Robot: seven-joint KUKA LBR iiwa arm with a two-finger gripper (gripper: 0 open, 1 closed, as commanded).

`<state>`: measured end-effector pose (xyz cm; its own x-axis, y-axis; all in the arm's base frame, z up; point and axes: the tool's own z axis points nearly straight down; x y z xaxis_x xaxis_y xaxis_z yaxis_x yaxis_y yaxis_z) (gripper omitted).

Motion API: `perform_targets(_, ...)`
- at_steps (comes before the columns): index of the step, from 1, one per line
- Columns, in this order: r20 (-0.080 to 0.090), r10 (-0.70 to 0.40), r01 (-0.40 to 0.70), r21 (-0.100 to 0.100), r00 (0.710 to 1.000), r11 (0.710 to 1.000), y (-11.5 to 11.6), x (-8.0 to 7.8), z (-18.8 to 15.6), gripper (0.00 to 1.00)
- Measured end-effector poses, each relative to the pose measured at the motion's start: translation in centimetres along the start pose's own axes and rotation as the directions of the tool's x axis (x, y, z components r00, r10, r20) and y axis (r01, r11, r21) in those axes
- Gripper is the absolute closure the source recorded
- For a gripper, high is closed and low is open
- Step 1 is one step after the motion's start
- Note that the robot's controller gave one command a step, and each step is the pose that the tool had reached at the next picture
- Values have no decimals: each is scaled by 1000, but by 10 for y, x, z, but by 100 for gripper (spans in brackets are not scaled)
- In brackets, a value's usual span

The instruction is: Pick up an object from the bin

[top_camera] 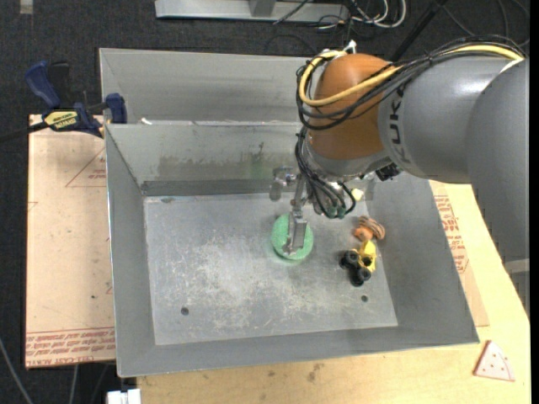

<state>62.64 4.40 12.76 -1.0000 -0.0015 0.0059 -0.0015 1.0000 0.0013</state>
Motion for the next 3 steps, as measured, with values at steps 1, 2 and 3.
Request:
perform_targets(1, 8, 1, -1, 0, 1000, 1000, 0, -2, -5, 0)
perform_targets(2, 13, -75, 75, -1, 997, 997, -16, 11, 6, 0)
perform_targets(3, 6, -221, 221, 2, 975, 975, -43, -3, 51, 100)
